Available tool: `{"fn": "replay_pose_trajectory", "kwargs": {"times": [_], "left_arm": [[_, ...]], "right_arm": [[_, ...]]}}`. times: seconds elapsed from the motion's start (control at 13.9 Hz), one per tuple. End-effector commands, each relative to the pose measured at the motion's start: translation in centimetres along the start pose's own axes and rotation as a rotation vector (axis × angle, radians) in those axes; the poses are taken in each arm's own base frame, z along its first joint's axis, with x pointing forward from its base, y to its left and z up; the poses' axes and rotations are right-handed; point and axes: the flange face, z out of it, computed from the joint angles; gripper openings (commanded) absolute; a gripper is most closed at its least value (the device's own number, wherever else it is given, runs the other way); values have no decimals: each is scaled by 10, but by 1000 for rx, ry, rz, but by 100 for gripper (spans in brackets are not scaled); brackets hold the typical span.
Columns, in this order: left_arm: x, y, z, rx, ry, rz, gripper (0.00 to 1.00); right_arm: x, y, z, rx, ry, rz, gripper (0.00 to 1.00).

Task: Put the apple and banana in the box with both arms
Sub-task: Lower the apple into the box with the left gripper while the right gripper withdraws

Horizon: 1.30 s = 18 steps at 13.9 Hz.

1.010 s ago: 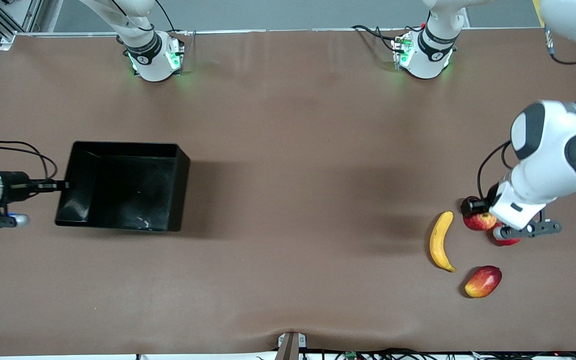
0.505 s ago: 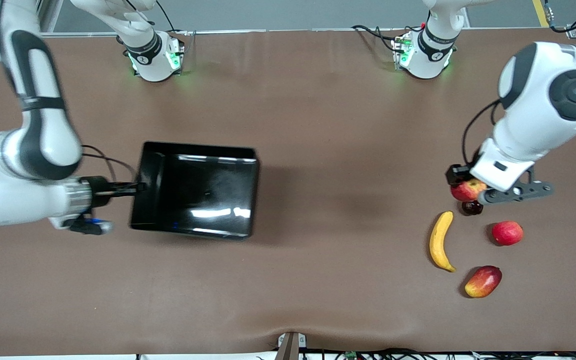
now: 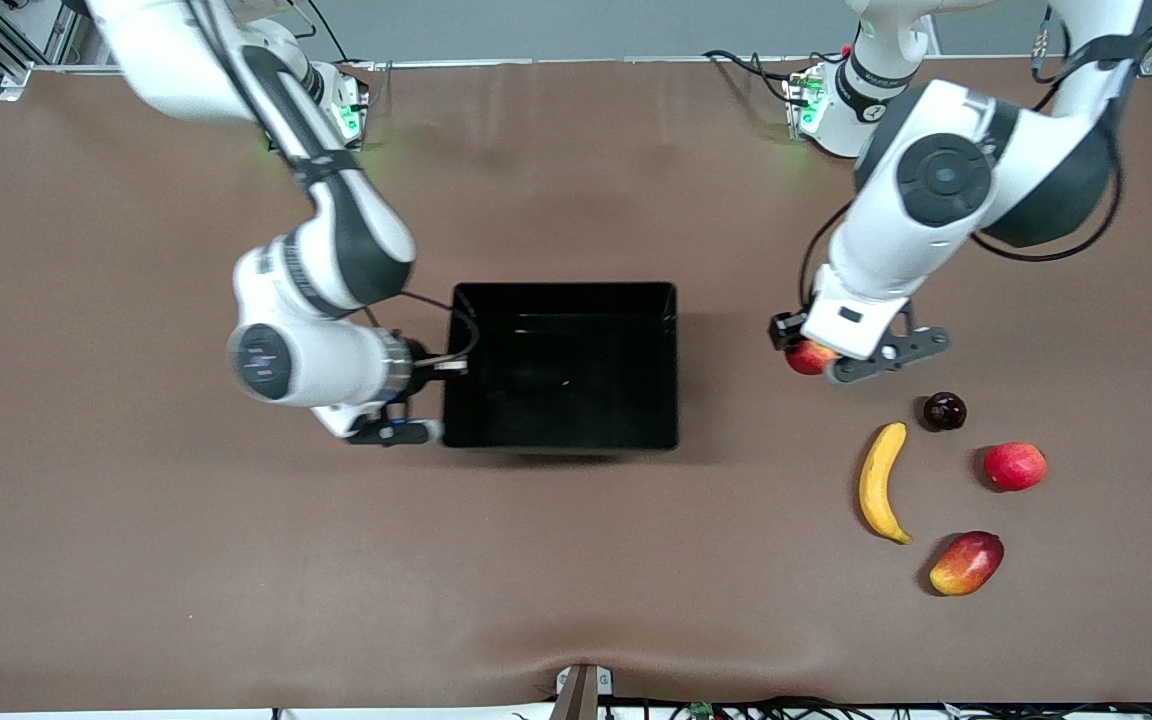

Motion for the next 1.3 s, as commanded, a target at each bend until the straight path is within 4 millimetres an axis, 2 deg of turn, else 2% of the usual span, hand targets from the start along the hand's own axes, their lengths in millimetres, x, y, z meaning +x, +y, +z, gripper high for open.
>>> {"fn": "replay_pose_trajectory", "kwargs": {"times": [0.0, 0.14, 0.36, 0.43, 0.51, 0.58, 0.65, 0.79, 0.94, 1.08, 1.23], "left_arm": [[-11, 27, 27, -16, -32, -61, 0], [-28, 52, 46, -20, -46, -61, 0], [-52, 88, 81, -40, -64, -111, 0], [-58, 96, 95, -34, -65, -117, 0], [-64, 100, 112, -5, -46, -101, 0], [-65, 100, 129, 27, -18, -90, 0], [-65, 99, 149, 53, -5, -91, 0], [-66, 105, 180, 50, -9, -111, 0], [-72, 114, 199, 41, -3, -96, 0], [-78, 120, 218, 44, -19, -93, 0], [-80, 119, 229, 53, -29, -89, 0]], "right_arm": [[0, -30, 28, 22, 24, 33, 0], [-2, -56, 64, 16, 62, 57, 0], [0, -66, 90, 14, 89, 85, 0], [1, -64, 89, 14, 90, 87, 13], [2, -63, 88, 14, 93, 90, 83], [1, -64, 83, 8, 104, 79, 100], [3, -65, 74, 0, 120, 66, 100], [12, -64, 38, 13, 145, 63, 100], [18, -58, -6, 16, 119, 67, 100], [26, -32, -53, 9, 83, 94, 100], [33, -2, -113, 0, 96, 112, 100]]}}
